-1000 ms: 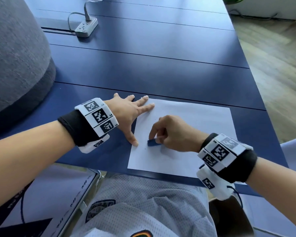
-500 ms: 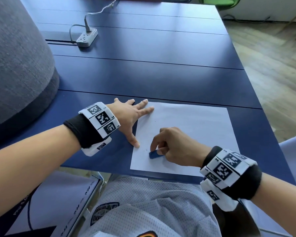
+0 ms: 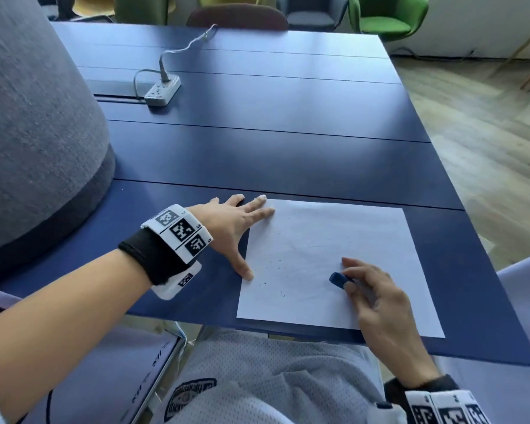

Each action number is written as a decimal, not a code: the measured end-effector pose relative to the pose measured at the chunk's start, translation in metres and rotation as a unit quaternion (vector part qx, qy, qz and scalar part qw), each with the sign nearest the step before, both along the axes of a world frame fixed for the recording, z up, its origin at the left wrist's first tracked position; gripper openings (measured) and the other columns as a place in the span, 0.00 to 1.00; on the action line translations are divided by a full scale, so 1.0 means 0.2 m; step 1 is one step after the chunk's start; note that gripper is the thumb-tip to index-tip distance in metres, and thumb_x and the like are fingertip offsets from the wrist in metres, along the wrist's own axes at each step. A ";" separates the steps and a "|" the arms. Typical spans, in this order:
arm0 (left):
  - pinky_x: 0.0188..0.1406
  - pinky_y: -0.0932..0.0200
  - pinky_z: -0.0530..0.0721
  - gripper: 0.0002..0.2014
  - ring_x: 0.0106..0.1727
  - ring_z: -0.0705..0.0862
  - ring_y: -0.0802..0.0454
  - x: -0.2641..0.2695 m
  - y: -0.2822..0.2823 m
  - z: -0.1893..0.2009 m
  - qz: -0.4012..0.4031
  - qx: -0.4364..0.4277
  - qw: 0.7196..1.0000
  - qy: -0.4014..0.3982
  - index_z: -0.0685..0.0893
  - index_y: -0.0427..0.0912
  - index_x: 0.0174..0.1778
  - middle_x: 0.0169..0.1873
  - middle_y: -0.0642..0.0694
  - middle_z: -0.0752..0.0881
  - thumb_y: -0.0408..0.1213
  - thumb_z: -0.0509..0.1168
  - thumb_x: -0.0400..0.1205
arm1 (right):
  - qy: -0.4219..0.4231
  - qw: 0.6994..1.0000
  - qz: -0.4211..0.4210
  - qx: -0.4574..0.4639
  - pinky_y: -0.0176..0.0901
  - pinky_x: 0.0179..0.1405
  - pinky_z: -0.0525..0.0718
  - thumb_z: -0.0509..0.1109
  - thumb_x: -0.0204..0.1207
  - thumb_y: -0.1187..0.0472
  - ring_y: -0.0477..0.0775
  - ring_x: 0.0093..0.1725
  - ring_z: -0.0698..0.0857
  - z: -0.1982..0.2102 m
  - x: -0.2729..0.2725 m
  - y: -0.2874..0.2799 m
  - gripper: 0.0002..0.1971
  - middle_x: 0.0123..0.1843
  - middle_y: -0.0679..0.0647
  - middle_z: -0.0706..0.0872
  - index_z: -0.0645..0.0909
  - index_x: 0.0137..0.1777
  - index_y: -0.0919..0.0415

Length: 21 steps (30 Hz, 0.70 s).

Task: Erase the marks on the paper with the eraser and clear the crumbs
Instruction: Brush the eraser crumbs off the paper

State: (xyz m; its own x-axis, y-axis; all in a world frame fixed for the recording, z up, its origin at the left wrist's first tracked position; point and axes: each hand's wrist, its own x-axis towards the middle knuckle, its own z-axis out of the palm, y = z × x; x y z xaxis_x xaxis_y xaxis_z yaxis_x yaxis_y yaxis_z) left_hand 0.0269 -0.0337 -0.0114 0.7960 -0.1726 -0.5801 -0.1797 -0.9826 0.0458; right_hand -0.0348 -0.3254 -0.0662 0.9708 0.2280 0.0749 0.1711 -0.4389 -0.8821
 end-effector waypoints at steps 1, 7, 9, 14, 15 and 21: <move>0.81 0.30 0.43 0.68 0.85 0.36 0.47 -0.01 0.00 0.00 0.003 -0.001 1.000 -0.003 0.35 0.62 0.84 0.83 0.62 0.32 0.73 0.75 0.59 | -0.003 1.000 -0.005 0.009 0.40 0.67 0.79 0.69 0.78 0.70 0.44 0.64 0.83 -0.01 0.00 0.00 0.14 0.62 0.37 0.82 0.83 0.50 0.47; 0.83 0.37 0.42 0.54 0.85 0.35 0.48 -0.18 0.00 0.04 0.012 0.038 0.996 -0.075 0.40 0.50 0.87 0.85 0.50 0.34 0.69 0.64 0.75 | -0.038 0.999 -0.023 0.012 0.31 0.64 0.79 0.69 0.78 0.70 0.43 0.63 0.84 -0.04 -0.02 0.03 0.14 0.62 0.41 0.83 0.82 0.52 0.48; 0.84 0.38 0.43 0.50 0.86 0.35 0.46 -0.27 -0.09 0.03 0.006 0.026 0.993 -0.118 0.41 0.48 0.87 0.85 0.46 0.35 0.72 0.54 0.78 | -0.034 0.999 -0.023 0.016 0.28 0.64 0.78 0.69 0.78 0.70 0.43 0.63 0.83 -0.04 -0.02 0.02 0.13 0.62 0.41 0.83 0.82 0.52 0.49; 0.81 0.36 0.32 0.48 0.81 0.23 0.49 -0.48 -0.52 -0.14 -0.013 -0.089 0.987 -0.130 0.33 0.50 0.85 0.82 0.49 0.25 0.75 0.31 0.74 | -0.018 0.998 -0.041 0.049 0.29 0.63 0.78 0.66 0.79 0.68 0.37 0.62 0.83 -0.06 -0.01 0.01 0.11 0.63 0.42 0.85 0.81 0.54 0.52; 0.79 0.34 0.30 0.45 0.80 0.21 0.50 -0.50 -0.58 -0.19 -0.016 -0.108 0.985 -0.136 0.33 0.50 0.85 0.81 0.50 0.24 0.73 0.31 0.76 | -0.011 0.997 -0.042 0.057 0.31 0.63 0.79 0.65 0.80 0.68 0.37 0.62 0.83 -0.06 -0.01 0.00 0.10 0.63 0.41 0.85 0.81 0.54 0.52; 0.78 0.36 0.26 0.42 0.80 0.22 0.55 -0.51 -0.56 -0.33 0.012 -0.113 0.975 -0.189 0.31 0.55 0.84 0.81 0.56 0.24 0.72 0.23 0.75 | 0.009 0.996 -0.041 0.080 0.25 0.60 0.78 0.64 0.81 0.66 0.34 0.61 0.83 -0.04 -0.01 -0.02 0.10 0.62 0.37 0.86 0.81 0.56 0.52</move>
